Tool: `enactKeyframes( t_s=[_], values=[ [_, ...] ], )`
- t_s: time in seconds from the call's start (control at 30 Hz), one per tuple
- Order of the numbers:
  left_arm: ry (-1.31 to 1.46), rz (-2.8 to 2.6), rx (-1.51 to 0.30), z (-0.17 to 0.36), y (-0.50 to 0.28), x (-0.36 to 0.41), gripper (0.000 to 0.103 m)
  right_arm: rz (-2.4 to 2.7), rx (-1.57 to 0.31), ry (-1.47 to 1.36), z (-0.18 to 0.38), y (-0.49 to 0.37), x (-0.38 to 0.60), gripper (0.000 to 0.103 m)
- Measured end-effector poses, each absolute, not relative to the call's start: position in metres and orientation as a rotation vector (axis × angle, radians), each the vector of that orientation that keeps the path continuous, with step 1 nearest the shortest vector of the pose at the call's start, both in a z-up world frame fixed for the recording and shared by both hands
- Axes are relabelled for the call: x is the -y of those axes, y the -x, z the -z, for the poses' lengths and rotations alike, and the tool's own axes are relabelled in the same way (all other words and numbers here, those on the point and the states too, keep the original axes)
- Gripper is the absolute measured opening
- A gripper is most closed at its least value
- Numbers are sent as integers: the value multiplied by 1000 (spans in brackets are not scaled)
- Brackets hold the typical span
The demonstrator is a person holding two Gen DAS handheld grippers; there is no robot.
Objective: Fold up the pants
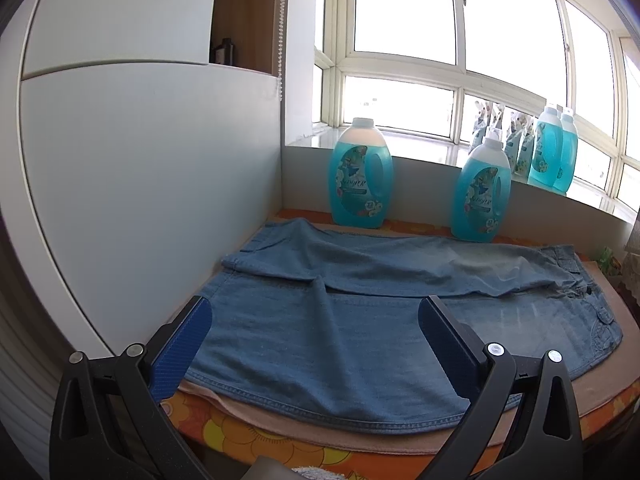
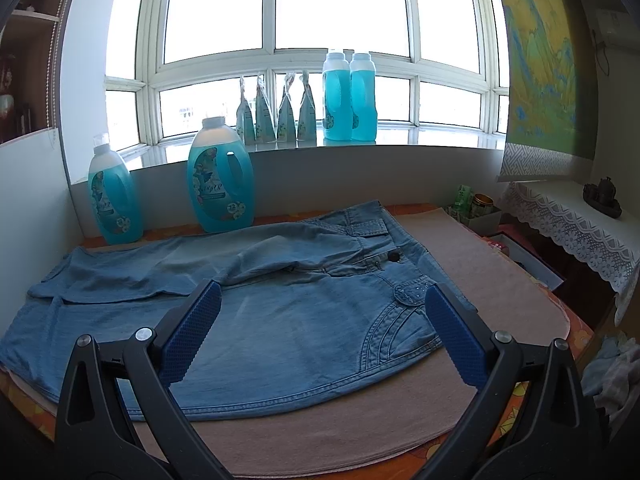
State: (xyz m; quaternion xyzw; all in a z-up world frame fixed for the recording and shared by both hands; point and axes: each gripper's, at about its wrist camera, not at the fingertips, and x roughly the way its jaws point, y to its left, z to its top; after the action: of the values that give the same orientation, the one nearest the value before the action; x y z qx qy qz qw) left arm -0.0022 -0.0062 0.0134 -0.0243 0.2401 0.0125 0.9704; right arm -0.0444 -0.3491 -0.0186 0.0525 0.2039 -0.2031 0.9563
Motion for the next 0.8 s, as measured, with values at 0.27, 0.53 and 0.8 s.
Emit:
enactKeyframes(
  t_s=[0.27,0.53,0.8],
  values=[
    [51,-26,-482,-14,4,7,103,413,-413,-110,19,44,349,103],
    [50,-23,-480,-13,4,9,103,411,-414,-109,20,44,348,103],
    [45,-18,-480,-13,5,12,103,409,-414,-111,20,45,348,103]
  ],
)
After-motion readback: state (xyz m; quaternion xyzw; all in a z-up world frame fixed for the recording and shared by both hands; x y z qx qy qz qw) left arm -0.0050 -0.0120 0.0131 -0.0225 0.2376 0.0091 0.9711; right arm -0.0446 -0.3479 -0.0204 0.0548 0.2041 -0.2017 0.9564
